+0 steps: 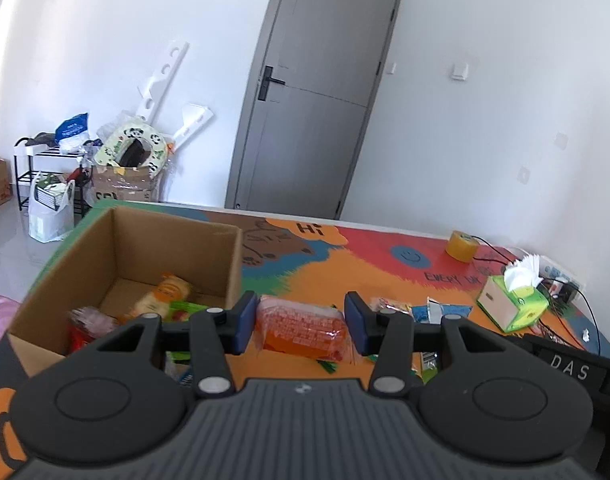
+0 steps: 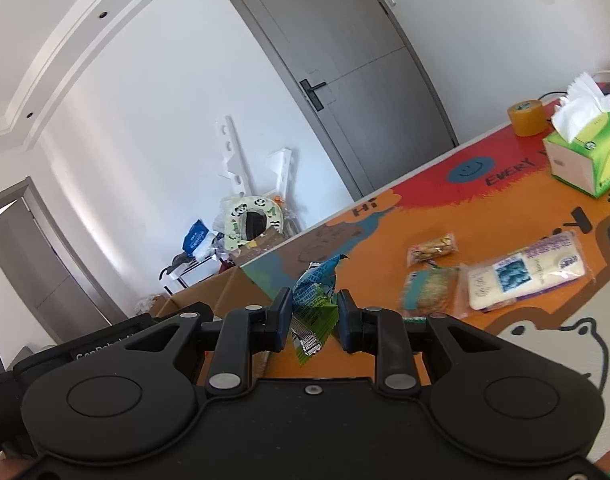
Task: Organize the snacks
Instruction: 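Carry the orange packet and blue packet over the box with both grippers, then open both grippers to drop the orange and blue packets into the box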
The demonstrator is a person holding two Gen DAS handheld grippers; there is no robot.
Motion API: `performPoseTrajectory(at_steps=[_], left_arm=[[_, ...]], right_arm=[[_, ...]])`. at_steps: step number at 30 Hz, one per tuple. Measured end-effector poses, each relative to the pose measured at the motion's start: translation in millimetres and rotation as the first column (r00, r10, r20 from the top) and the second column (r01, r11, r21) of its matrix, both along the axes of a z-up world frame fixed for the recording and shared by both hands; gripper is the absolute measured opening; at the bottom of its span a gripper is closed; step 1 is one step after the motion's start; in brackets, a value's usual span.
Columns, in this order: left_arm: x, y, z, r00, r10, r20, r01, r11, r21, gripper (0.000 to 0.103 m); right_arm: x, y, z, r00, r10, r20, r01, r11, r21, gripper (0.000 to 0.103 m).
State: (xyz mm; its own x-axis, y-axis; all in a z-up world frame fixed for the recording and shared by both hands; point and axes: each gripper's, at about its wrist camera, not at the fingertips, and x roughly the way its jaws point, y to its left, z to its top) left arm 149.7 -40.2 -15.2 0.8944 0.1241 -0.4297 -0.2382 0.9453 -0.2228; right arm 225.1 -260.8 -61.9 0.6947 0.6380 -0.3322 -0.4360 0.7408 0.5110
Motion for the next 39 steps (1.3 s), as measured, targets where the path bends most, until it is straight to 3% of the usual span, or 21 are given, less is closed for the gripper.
performPoseTrajectory(at_steps=[14,23,31,36,39], left_arm=[[-17,49,3,0.996,0.090,0.009,-0.090,0.996,-0.024,0.047],[-22,86,-3,0.988,0.150,-0.026,-0.152,0.986,-0.071,0.047],[-30,111,-2,0.980,0.195,-0.030,-0.197,0.976,-0.098,0.053],[-38,129,0,0.973,0.228,-0.027,-0.229,0.968,-0.098,0.067],[-41,138,1,0.970,0.242,-0.024,-0.243,0.964,-0.104,0.070]], right_arm=[[-5,46,8,0.997,0.067,0.027,-0.067,0.998,-0.014,0.025],[-8,80,16,0.992,0.119,0.050,-0.117,0.992,-0.048,0.025],[-7,108,22,0.984,0.168,0.057,-0.164,0.984,-0.068,0.025],[-5,126,24,0.979,0.197,0.051,-0.193,0.978,-0.076,0.025],[-5,138,26,0.975,0.218,0.052,-0.214,0.973,-0.082,0.025]])
